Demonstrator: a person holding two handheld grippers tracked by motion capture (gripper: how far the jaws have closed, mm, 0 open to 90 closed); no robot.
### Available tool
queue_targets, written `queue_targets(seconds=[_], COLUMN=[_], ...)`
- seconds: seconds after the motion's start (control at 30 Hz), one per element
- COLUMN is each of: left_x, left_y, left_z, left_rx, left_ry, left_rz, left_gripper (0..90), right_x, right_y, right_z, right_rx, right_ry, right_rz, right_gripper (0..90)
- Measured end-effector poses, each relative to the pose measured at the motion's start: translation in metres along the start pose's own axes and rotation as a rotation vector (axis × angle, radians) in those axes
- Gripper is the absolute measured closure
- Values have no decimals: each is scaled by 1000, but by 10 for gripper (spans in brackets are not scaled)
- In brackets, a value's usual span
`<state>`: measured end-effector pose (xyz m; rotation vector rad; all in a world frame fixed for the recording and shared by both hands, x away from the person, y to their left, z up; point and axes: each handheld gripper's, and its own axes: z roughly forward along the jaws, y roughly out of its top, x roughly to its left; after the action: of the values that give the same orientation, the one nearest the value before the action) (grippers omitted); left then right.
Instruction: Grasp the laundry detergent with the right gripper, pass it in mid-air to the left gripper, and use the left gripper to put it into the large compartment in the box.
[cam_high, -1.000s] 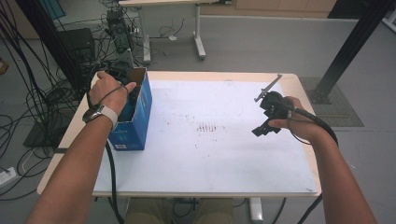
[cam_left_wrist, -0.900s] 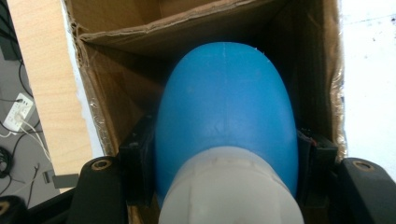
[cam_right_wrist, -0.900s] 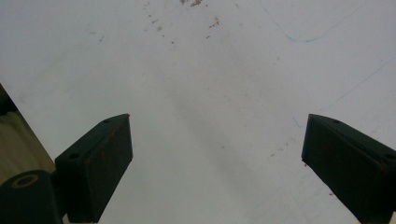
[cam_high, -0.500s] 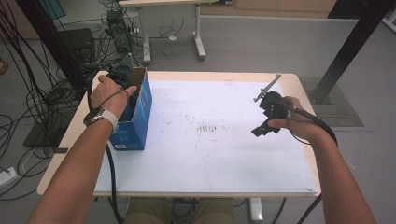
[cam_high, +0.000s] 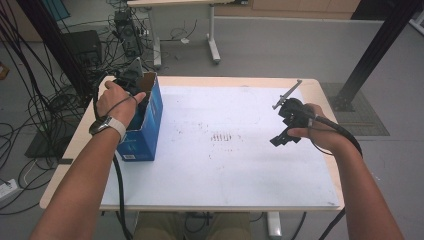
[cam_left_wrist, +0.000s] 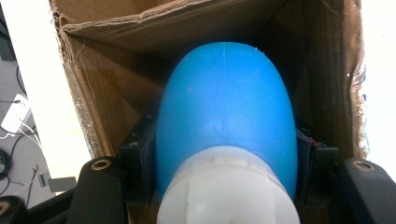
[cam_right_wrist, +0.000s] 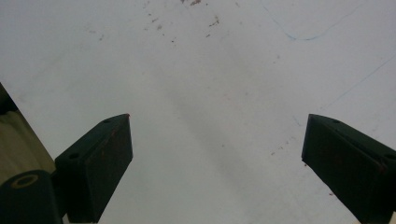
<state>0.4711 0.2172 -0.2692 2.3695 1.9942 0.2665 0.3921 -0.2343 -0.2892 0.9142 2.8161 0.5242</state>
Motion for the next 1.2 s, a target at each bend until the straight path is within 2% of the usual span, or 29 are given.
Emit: queue_targets(seconds=[1.2], left_x=[1], left_y=[-2], left_z=[0], left_rx=[-4], left_ry=[-2], left_rz=[2], left_gripper=[375], right_x=[1], right_y=[2], right_z=[-1], right_rx=[1], right_ry=[-1], right_rz=[-4], right_gripper=[87])
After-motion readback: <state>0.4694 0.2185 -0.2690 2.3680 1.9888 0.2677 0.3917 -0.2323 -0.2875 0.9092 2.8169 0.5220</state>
